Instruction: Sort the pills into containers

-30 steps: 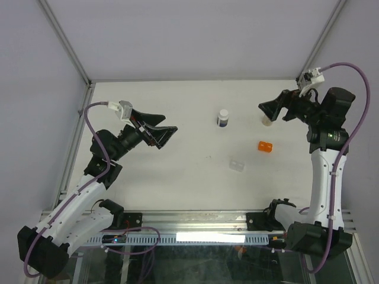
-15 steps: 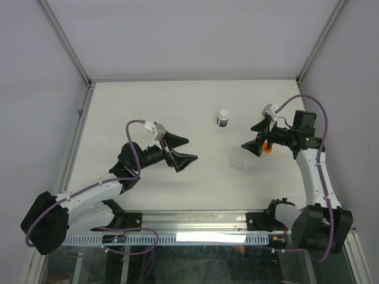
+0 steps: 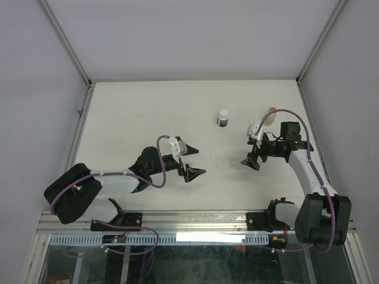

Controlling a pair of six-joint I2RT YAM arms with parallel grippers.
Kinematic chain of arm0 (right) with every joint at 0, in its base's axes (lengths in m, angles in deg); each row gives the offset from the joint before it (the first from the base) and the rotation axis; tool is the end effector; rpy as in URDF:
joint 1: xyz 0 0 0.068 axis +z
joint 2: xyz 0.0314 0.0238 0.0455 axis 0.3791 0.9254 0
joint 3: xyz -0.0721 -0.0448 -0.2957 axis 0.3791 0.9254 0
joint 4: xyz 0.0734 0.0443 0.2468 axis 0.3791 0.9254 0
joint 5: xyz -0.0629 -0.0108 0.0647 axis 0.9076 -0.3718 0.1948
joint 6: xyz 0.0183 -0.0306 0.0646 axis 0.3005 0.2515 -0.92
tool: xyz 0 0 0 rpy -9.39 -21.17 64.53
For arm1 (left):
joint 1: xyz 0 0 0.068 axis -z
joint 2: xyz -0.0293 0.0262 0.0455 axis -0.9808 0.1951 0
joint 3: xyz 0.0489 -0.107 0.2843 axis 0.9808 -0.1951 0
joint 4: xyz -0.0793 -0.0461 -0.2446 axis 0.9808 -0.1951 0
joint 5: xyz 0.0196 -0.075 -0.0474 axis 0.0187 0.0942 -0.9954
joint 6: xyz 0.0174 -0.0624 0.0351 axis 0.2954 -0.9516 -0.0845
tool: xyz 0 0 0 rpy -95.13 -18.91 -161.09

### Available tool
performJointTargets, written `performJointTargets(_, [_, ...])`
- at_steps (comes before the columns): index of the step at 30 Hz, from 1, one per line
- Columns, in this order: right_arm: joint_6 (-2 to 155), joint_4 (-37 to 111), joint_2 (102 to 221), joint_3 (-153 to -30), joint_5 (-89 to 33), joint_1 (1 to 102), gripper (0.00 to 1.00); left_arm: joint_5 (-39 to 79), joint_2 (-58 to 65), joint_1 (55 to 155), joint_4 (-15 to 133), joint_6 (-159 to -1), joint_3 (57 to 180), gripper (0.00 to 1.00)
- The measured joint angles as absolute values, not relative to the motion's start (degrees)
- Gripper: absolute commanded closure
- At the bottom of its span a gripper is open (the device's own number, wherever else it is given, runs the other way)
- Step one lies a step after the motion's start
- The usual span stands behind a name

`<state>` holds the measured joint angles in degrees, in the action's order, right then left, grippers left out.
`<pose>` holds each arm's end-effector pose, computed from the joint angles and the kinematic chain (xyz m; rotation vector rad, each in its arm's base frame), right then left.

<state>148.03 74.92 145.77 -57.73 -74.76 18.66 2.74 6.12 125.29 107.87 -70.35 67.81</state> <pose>0.1979 0.0379 0.2465 -1.3381 1.7079 0.6095 0.1670 -0.2150 0.2258 0.9803 1.4488 -1.0005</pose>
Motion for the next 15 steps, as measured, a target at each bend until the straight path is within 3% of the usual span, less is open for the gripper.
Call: performJointTargets(15, [136.51,67.51,151.56,-59.13,-50.61,19.62,0.02,2.17,14.18,125.29,113.73,-67.42,68.0,0.03])
